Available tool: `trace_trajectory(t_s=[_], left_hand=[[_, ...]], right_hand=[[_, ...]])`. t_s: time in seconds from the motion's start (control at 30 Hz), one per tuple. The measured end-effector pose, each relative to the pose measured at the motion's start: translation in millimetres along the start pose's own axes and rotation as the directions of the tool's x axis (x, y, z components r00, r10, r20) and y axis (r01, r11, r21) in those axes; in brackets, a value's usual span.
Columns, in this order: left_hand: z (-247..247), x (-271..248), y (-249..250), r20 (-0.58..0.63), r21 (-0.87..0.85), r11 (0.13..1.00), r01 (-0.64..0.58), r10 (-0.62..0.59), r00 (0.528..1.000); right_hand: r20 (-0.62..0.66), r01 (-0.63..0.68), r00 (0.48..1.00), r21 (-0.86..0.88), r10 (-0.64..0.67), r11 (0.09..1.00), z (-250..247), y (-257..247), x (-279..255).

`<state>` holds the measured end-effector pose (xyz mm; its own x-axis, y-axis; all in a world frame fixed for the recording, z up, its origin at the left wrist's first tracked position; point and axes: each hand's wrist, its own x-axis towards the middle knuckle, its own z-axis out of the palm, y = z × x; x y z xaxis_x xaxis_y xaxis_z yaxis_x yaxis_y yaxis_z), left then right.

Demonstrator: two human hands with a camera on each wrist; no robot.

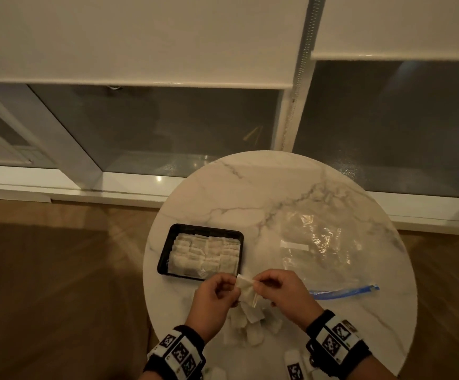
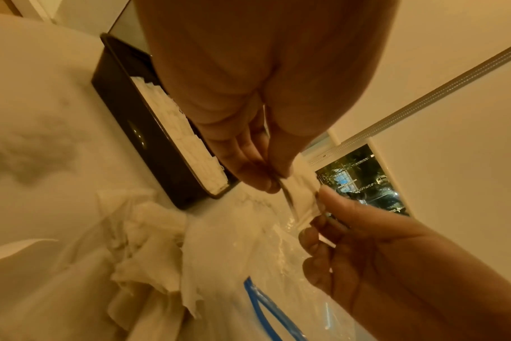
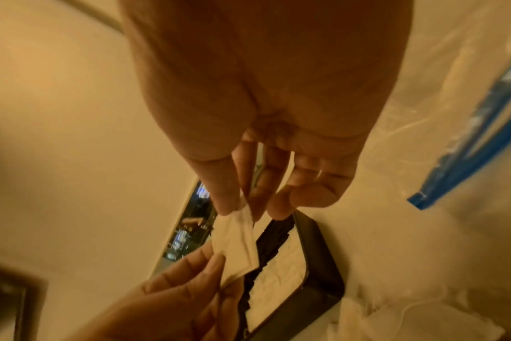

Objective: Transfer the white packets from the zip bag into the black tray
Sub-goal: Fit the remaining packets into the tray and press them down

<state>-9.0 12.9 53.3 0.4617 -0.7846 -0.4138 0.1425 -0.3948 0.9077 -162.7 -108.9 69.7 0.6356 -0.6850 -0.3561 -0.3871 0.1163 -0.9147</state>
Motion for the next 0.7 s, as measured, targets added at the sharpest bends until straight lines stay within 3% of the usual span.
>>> trace_trajectory(t_s=[0.13,0.2,0.23,0.3,0.4,0.53,0.7], left_hand=[[-22.2,9.5,-5.1,-0.032,0.067,0.997,-0.048,0.050,0.998],[-35.5,18.6,-11.3,-0.083,0.285,0.953,-0.106,0.135,0.987],[-44.2,23.8,-15.8,-0.083,0.476,0.866,-0.153,0.217,0.973],[-61.4,33.1,-24.3,0.006,0.767,0.608,-0.207,0.315,0.949],[-78.1,45.8,-38.1,0.134,0.902,0.356,-0.245,0.309,0.941],[-87.9,58.5,-48.5,0.254,0.937,0.189,-0.293,0.206,0.945],[-91.8,64.4,-52.3,0.287,0.940,0.136,-0.312,0.178,0.941]], right_hand=[[0.046,0.045,0.998,-0.272,-0.033,0.961,26.0,-9.3,26.1],[-0.015,0.012,1.000,-0.309,-0.017,0.951,35.8,-12.4,43.1],[-0.049,-0.005,0.999,-0.330,-0.012,0.944,40.0,-15.0,51.5],[-0.102,-0.041,0.995,-0.384,0.002,0.922,47.5,-20.5,67.8],[-0.100,-0.082,0.994,-0.507,0.036,0.858,58.7,-27.3,91.4],[-0.026,-0.109,0.990,-0.749,0.136,0.654,70.0,-28.1,113.7],[0.032,-0.012,0.989,-0.955,0.143,0.296,82.8,-22.3,121.6]])
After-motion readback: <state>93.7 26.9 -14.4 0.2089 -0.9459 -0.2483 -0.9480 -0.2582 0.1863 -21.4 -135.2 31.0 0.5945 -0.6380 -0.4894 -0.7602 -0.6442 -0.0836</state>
